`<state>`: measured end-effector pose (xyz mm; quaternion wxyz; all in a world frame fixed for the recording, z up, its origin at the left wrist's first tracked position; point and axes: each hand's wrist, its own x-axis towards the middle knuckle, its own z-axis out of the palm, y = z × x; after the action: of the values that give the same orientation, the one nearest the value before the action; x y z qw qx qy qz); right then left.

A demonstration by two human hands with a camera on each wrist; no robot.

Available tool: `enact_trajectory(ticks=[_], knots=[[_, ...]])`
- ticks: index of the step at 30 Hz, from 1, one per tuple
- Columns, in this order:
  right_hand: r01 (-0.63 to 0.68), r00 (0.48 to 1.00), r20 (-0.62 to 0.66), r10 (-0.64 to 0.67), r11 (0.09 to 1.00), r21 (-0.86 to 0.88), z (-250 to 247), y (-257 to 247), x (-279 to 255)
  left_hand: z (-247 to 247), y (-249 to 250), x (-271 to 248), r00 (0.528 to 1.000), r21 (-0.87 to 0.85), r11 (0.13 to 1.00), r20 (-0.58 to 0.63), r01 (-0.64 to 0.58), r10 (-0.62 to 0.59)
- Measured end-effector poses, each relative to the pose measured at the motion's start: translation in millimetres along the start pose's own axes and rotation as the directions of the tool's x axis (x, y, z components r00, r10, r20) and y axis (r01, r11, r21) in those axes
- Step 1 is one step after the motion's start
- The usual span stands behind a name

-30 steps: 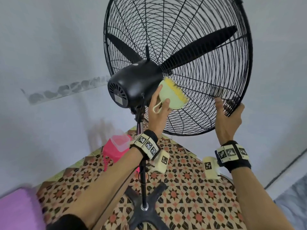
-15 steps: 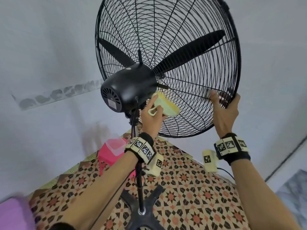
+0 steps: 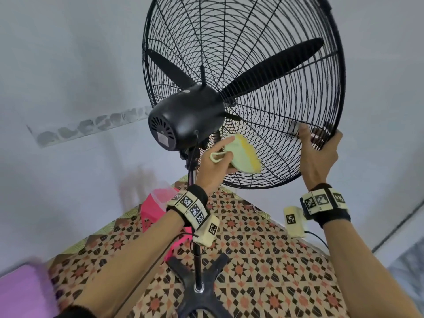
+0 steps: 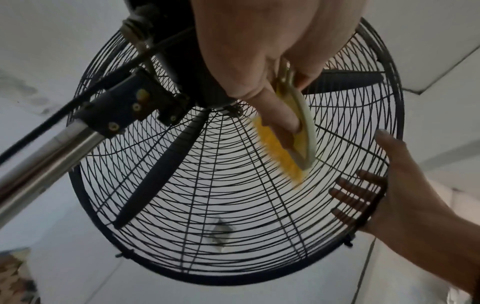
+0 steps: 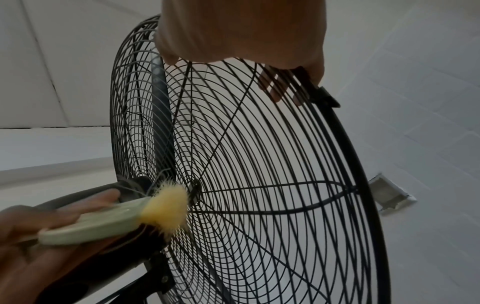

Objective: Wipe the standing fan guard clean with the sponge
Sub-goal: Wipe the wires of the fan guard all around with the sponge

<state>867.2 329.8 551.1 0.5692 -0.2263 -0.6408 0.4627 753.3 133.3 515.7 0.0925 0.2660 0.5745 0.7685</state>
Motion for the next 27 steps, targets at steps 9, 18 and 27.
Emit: enact_trajectory(ticks=[9,18,27], knots=[[0.026,0.997,-0.078,-0.027,1.000,-0.018,1,-2,-12,14,-18,-25,0.998,-0.012,1.000,-0.059,-0.018,0.017],[0.037,0.996,-0.083,-0.036,0.999,0.005,0,-8,-22,14,-15,-47,1.000,-0.003,1.000,0.026,0.012,-0.012],[0.040,0.996,-0.082,-0.038,0.999,0.022,1,-7,-24,20,-9,-44,0.994,-0.071,0.997,-0.108,-0.013,0.005]])
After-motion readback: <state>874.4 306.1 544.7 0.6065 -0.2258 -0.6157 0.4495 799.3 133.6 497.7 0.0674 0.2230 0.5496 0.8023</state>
